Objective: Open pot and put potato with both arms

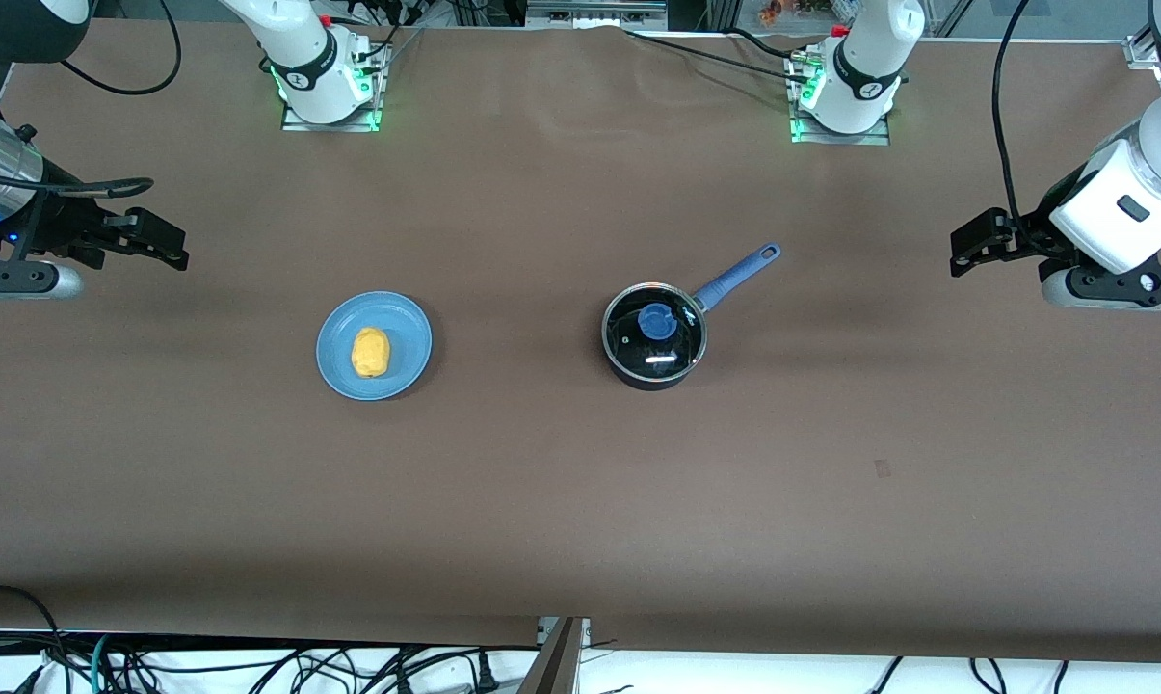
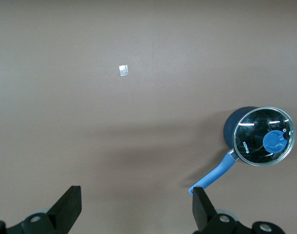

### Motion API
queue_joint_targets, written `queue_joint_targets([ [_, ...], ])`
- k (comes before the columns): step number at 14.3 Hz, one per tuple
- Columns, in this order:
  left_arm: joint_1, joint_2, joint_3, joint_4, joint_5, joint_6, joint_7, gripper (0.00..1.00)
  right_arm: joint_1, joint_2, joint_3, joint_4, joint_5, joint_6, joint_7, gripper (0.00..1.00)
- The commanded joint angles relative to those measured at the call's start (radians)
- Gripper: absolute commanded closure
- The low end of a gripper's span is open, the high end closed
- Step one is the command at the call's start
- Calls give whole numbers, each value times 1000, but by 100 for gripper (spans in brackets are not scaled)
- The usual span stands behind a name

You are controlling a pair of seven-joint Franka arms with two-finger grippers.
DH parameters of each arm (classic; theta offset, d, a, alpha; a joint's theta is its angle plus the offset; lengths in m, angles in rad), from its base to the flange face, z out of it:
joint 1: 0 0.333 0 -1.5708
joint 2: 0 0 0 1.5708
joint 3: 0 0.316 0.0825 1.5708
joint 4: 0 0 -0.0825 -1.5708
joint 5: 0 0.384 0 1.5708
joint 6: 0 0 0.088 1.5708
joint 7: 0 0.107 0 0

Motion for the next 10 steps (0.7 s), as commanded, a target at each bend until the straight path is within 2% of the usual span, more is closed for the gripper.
queue_joint_targets([
  [1,1,-3,-1,-6,-7,11,-1,0,1,-7,2,-11,-2,8,-3,0],
  [10,-11,20,-9,-1,-4,30,-22,0,1,-7,2,-11,-3,10,-4,0],
])
